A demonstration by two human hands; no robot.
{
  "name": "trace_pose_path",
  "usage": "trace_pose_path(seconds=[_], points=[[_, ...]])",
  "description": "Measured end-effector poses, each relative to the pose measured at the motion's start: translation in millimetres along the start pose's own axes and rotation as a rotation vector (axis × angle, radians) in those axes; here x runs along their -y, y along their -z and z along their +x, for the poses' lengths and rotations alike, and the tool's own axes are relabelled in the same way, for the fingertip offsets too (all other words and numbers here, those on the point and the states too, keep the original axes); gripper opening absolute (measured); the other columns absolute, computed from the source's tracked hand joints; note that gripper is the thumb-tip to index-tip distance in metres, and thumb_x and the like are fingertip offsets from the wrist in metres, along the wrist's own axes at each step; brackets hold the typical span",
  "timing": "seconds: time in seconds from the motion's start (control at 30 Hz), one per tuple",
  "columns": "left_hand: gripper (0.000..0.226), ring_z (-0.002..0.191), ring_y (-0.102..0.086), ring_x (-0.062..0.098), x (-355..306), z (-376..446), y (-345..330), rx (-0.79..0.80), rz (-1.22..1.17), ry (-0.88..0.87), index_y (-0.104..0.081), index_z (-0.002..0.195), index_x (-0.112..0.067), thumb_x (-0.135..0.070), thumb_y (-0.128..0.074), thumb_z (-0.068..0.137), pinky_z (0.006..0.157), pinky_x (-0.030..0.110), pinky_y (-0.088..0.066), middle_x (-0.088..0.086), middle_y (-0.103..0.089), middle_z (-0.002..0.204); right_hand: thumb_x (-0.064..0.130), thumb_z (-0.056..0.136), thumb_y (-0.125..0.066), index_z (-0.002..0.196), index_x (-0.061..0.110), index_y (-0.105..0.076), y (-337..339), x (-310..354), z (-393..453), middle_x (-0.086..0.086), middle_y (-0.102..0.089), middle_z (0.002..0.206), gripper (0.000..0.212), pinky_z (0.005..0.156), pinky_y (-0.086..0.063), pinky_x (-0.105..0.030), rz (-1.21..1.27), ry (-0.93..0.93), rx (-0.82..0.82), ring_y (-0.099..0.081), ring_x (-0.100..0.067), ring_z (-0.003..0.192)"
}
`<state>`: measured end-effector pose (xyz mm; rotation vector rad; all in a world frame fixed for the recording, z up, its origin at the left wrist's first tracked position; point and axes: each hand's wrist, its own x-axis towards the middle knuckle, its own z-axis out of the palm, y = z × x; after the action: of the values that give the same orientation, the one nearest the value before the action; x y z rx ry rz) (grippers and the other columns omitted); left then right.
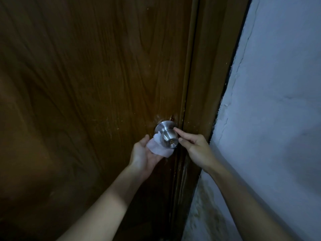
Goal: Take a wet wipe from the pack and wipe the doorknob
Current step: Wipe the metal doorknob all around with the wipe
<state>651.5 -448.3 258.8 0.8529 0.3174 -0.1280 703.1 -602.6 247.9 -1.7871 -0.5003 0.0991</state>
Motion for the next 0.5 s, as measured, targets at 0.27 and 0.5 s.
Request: trace_pose_path(seconds=[0.27,0.5], points=[[0.037,0.104,-0.065,0.025,12,5,-12,0.019,0.019,0.027,-0.059,0.113,-0.007,-0.023,-0.031,0.097,0.092,0.037,-0.049,0.016,-0.069,0.11,0.01,0.095,-0.045,0.131,0.018,-0.048,-1,-2,-4,0.013,-0.048,0.126,0.037,0.082,-0.038,0.003,0.017,-0.01,0.008,-0.045,0.006,0.115],[0.018,0.089,-0.07,0.012,7,-10,-5,-0.128,0.445,-0.258,-0.07,0.095,-0.016,-0.014,-0.052,0.089,0.082,0.032,-0.054,0.004,-0.075,0.094,0.015,0.094,-0.048,0.133,0.018,-0.046,-2,-1,-8,0.018,-0.053,0.117,0.039,0.077,-0.036,0.006,-0.008,0.024,-0.013,-0.048,0.015,0.102]])
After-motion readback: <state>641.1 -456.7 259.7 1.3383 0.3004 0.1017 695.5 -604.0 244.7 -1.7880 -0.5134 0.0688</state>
